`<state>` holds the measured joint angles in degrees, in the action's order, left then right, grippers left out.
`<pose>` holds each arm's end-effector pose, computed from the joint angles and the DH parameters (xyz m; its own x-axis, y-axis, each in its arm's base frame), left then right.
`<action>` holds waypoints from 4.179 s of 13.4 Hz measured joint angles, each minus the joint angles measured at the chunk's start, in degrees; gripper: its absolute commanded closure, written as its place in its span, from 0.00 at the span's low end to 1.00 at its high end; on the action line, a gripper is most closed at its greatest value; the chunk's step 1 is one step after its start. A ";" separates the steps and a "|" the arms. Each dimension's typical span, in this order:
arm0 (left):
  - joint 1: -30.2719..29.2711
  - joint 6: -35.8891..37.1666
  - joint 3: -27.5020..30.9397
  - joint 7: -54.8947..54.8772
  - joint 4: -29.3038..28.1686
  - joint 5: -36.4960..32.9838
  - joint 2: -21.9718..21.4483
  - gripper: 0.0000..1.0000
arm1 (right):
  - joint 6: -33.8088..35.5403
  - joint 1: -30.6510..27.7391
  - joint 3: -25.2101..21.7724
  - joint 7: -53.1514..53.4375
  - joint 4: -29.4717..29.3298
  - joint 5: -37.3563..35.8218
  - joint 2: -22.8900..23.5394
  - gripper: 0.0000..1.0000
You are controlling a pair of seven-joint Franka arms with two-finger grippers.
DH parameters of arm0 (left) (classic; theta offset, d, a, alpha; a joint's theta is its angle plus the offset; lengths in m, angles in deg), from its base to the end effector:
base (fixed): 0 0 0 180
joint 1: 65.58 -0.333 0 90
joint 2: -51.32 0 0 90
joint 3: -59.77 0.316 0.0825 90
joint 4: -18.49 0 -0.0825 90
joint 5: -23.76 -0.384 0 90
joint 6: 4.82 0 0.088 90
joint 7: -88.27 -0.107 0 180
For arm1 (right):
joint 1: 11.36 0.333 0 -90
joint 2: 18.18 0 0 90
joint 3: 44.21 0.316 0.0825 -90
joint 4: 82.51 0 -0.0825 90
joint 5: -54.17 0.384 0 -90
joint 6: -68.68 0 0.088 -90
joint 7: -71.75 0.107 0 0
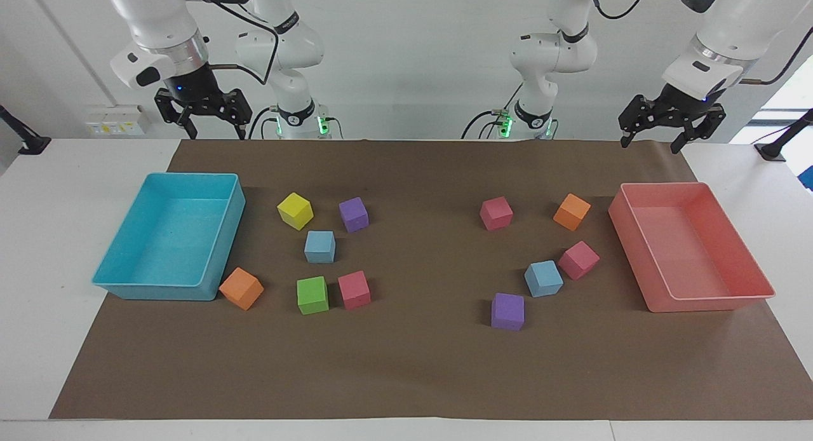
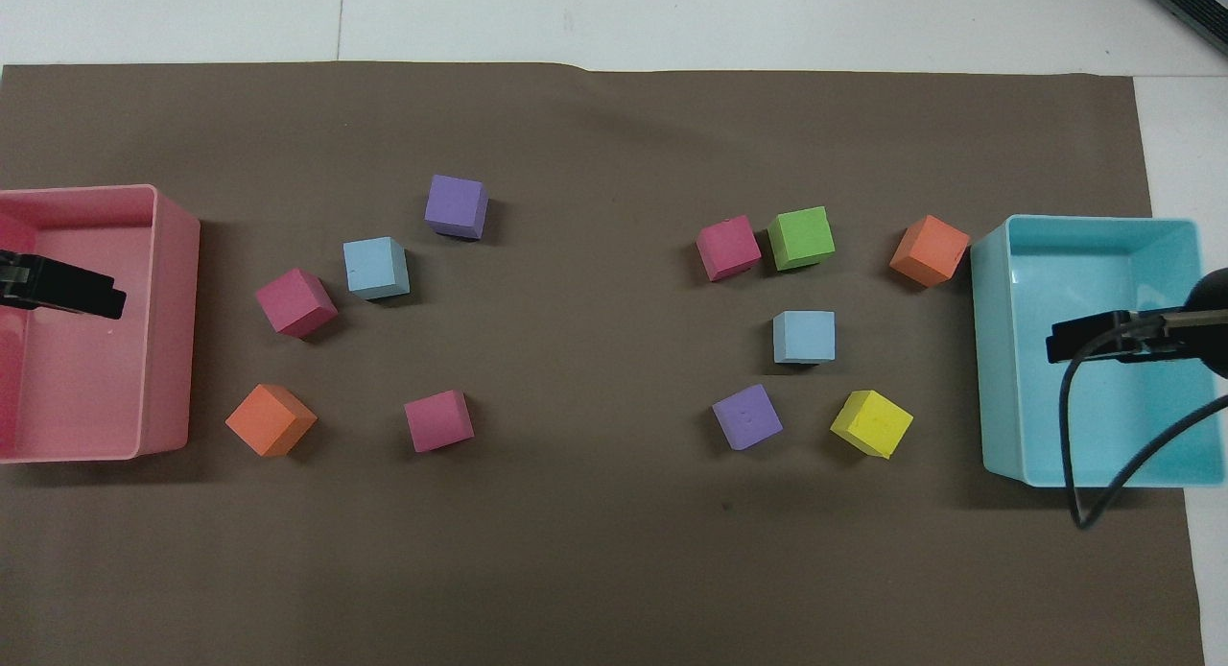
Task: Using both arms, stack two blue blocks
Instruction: 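Reach the right gripper down to the light-blue cube near the green cube, then close the right gripper on the light-blue cube and lift it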
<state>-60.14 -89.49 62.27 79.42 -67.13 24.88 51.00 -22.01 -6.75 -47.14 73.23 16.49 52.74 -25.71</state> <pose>0.5427 -0.0300 0.6552 0.9785 -0.2061 -0.0078 -0.2059 -0.9783 0.0212 0.5129 0.0107 0.6214 0.9999 0.0043 -0.0133 0.0046 -0.9998 0.0186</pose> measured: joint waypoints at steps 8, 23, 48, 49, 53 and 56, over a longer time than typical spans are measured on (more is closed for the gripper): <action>0.00 0.00 0.00 0.00 0.00 0.00 0.00 0.00 | -12.03 3.32 0.04 0.40 5.20 0.01 7.10 0.00; 0.00 0.01 0.00 0.00 0.00 0.00 0.00 0.00 | -33.82 11.18 0.10 11.66 14.50 2.63 19.70 0.00; 0.00 0.00 -0.01 0.05 0.00 -0.03 0.00 0.00 | -45.67 12.51 -0.24 11.05 20.81 2.69 23.13 0.00; 0.00 -0.01 0.00 0.16 0.00 -0.04 0.01 0.00 | -45.67 12.51 -0.24 11.03 20.84 2.69 23.13 0.00; -0.01 -0.01 0.06 1.03 0.00 -0.06 0.09 0.00 | -45.67 12.53 -0.09 10.45 20.90 2.69 23.13 0.88; -0.03 -0.20 0.06 2.37 0.00 -0.06 0.09 0.00 | -45.67 12.63 -0.05 10.30 20.89 2.69 23.09 1.00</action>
<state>-60.16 -89.69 62.33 81.79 -67.12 24.82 51.09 -67.68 5.89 -47.19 83.53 37.39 55.43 -2.61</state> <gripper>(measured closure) 0.000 0.344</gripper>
